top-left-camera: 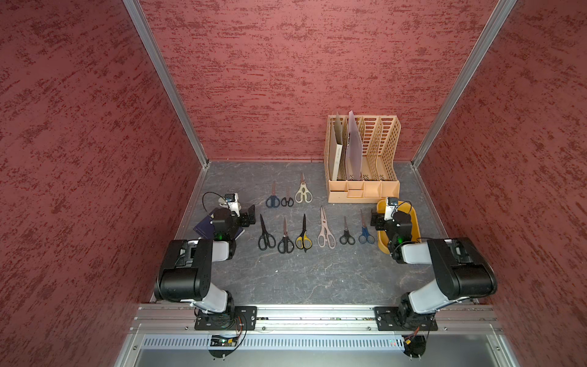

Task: Take the scissors out of the storage box
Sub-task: Reset both arms

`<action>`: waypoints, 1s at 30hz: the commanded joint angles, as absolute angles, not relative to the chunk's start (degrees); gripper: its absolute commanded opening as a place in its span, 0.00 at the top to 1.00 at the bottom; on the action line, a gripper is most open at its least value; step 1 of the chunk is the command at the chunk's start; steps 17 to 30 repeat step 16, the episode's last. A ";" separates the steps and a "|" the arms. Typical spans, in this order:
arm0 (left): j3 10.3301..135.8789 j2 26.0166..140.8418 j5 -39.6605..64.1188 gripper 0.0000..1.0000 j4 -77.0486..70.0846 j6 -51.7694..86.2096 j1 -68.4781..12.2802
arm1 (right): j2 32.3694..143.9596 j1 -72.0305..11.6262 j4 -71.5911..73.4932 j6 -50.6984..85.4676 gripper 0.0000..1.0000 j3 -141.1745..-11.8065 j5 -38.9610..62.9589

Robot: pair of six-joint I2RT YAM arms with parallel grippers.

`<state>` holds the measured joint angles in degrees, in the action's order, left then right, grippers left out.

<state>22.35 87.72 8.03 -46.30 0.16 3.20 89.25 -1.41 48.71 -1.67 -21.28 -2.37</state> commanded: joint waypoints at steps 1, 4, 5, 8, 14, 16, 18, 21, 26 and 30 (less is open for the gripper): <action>21.87 87.70 8.29 0.00 -50.27 -1.14 3.18 | 88.68 -0.70 52.03 -1.01 0.02 -22.46 0.80; 21.97 87.59 8.29 0.00 -50.14 -1.06 3.22 | 88.66 -0.62 52.03 -1.03 0.02 -22.42 0.79; 21.74 87.96 8.34 0.00 -51.25 -1.01 3.22 | 88.76 -0.69 52.20 -0.94 0.01 -22.43 0.80; 21.87 87.89 8.36 0.00 -51.00 -1.05 3.27 | 88.65 -0.65 52.05 -1.02 0.02 -22.46 0.81; 21.88 87.74 8.00 0.00 -50.63 -1.20 3.00 | 89.01 -0.75 51.70 -1.13 0.01 -22.79 0.88; 21.88 87.75 7.91 0.00 -50.71 -1.18 2.99 | 88.62 -0.81 52.25 -1.20 0.02 -22.20 1.11; 21.88 87.75 7.91 0.00 -50.71 -1.18 2.99 | 88.62 -0.81 52.25 -1.20 0.02 -22.20 1.11; 21.88 87.75 7.91 0.00 -50.71 -1.18 2.99 | 88.62 -0.81 52.25 -1.20 0.02 -22.20 1.11; 21.88 87.75 7.91 0.00 -50.71 -1.18 2.99 | 88.62 -0.81 52.25 -1.20 0.02 -22.20 1.11; 21.88 87.75 7.91 0.00 -50.71 -1.18 2.99 | 88.62 -0.81 52.25 -1.20 0.02 -22.20 1.11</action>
